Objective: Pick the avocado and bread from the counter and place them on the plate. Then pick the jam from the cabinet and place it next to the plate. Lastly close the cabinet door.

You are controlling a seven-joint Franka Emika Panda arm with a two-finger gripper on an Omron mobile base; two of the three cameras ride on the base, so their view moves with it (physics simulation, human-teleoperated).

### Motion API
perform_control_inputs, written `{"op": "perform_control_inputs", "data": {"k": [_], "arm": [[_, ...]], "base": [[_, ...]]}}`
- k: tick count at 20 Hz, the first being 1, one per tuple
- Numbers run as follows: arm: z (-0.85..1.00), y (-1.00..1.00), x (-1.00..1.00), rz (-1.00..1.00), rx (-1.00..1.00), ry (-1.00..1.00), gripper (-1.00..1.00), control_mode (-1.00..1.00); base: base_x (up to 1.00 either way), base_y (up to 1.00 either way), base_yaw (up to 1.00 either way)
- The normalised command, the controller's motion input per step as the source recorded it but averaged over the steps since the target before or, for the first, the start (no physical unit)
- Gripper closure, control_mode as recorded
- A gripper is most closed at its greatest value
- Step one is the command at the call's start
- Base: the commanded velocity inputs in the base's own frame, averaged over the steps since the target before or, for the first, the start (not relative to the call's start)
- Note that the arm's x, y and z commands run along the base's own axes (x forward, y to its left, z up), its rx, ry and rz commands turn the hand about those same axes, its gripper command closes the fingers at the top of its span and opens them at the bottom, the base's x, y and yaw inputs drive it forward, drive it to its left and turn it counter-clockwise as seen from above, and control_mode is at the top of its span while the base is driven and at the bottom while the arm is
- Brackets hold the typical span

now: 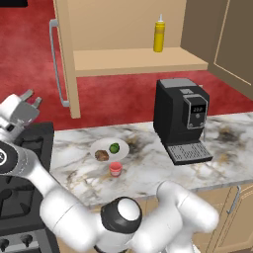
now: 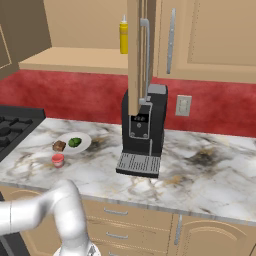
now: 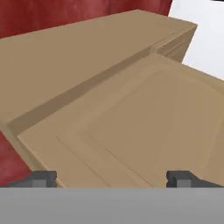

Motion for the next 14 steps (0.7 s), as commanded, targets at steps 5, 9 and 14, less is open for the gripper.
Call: {"op": "perform_control_inputs", "data": {"k": [5,9,14], "arm": [[0.5,-0.26,0.2,-0.09,0.01,0.0,-1.0,-1.0],[0.52,-0.75,0.0,-0.02,0.08,0.0,-1.0,-1.0],[0.52,-0.94,0.0,-0.01,0.13,-0.01,-1.0,-1.0]], "base": [[0.0,0.0,0.0],[0.0,0.0,0.0],[0.0,0.0,0.0]]}}
